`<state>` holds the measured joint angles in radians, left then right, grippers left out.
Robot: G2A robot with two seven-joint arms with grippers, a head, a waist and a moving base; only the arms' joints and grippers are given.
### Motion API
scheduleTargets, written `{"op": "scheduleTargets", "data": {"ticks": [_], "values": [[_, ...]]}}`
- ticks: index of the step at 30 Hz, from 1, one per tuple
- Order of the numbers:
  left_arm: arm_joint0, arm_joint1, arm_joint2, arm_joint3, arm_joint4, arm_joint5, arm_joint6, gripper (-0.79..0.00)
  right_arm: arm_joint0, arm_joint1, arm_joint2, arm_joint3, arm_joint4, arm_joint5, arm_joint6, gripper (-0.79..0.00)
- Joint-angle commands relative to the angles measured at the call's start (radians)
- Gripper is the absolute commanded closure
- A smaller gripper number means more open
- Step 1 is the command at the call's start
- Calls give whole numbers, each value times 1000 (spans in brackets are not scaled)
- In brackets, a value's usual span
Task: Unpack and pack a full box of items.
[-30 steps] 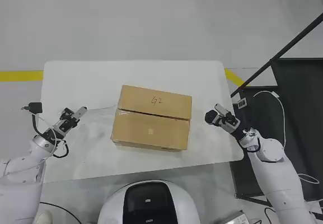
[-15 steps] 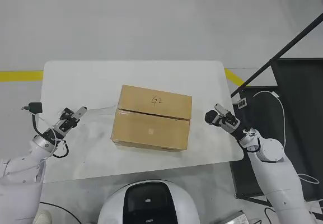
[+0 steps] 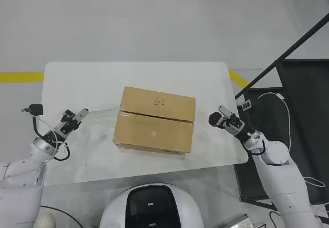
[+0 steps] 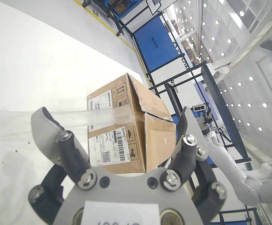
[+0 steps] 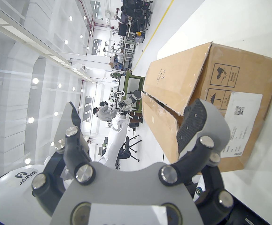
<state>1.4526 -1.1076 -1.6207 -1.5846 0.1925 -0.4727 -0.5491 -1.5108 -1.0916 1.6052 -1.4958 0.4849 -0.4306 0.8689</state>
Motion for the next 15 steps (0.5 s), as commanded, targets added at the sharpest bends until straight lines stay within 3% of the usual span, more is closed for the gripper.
{"op": "scheduleTargets", "data": {"ticks": [1,8,15], "values": [[0,0,0,0,0,0,0,-785,0,0,0,0,0,0,0,-784],[0,0,0,0,0,0,0,-784,0,0,0,0,0,0,0,-784],[0,0,0,0,0,0,0,-785,-24,7,-25,-34,-154,-21,46,-785]]}}
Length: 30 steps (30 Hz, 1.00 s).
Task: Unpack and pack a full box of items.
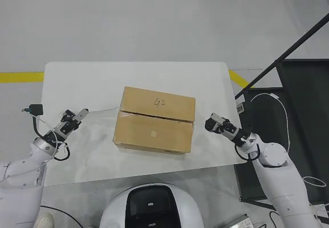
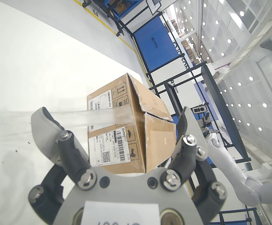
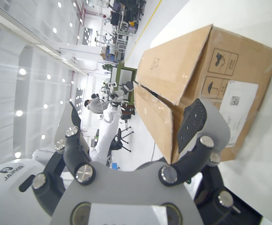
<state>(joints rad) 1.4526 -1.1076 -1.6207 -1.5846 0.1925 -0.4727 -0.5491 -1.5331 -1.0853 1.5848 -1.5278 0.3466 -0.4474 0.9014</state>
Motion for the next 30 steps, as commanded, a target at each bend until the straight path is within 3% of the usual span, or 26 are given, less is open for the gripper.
{"op": "scheduleTargets", "data": {"ticks": [1,6,11,30], "values": [[0,0,0,0,0,0,0,-785,0,3,-11,-3,-38,-5,43,-785],[0,0,0,0,0,0,0,-785,16,7,-45,5,-95,-33,99,-785],[0,0,0,0,0,0,0,-785,43,10,-73,25,-52,-79,180,-785],[0,0,0,0,0,0,0,-785,72,12,-97,42,-56,-75,190,-785]]}}
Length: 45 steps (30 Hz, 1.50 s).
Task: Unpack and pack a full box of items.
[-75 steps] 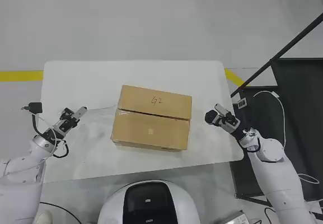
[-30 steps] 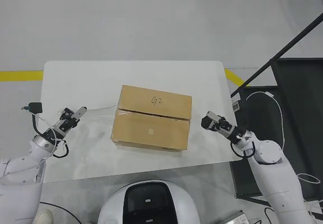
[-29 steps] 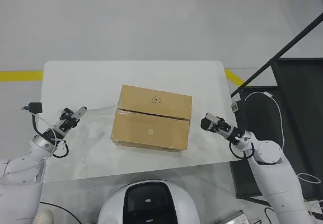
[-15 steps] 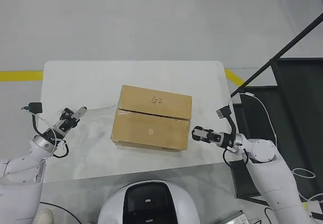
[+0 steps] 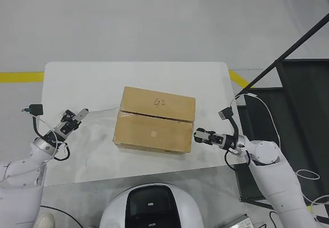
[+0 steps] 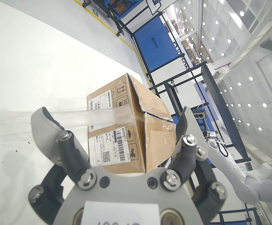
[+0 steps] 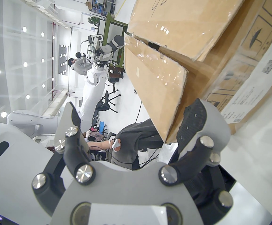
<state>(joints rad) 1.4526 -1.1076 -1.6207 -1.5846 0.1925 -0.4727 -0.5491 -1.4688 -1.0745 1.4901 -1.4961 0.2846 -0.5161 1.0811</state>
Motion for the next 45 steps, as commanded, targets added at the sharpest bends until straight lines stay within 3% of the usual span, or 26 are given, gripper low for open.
{"op": "scheduleTargets", "data": {"ticks": [1,9,27,41,45], "values": [[0,0,0,0,0,0,0,-785,14,1,-4,19,10,-13,15,-785],[0,0,0,0,0,0,0,-785,50,2,-30,67,32,-84,22,-785],[0,0,0,0,0,0,0,-785,135,5,-111,137,114,-97,123,-785],[0,0,0,0,0,0,0,-785,84,53,-78,36,334,-30,194,-785],[0,0,0,0,0,0,0,-785,57,73,-83,-26,323,-12,211,-785]]}}
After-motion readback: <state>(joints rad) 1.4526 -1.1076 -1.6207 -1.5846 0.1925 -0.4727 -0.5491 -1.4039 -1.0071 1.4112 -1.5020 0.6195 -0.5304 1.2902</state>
